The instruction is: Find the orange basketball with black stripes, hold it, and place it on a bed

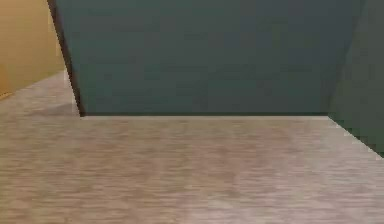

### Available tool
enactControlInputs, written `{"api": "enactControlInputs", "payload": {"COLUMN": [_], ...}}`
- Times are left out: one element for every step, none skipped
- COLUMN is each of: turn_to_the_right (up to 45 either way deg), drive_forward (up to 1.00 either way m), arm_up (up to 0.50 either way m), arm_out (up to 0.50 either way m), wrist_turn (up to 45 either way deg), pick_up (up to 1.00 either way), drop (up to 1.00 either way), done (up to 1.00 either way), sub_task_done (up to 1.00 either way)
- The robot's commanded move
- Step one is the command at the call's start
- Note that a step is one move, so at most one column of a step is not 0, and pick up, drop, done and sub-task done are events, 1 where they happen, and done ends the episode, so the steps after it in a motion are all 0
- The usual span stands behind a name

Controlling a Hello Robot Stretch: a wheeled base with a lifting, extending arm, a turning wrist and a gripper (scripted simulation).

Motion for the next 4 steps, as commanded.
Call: {"api": "enactControlInputs", "payload": {"turn_to_the_right": [45.0,45.0,24.0,0.0], "drive_forward": [0.00,0.00,0.00,1.00], "arm_up": [0.00,0.00,0.00,0.00], "arm_out": [0.00,0.00,0.00,0.00], "wrist_turn": [0.0,0.0,0.0,0.0], "pick_up": [0.00,0.00,0.00,0.00], "drop": [0.00,0.00,0.00,0.00], "done": [0.00,0.00,0.00,0.00], "sub_task_done": [0.00,0.00,0.00,0.00]}}
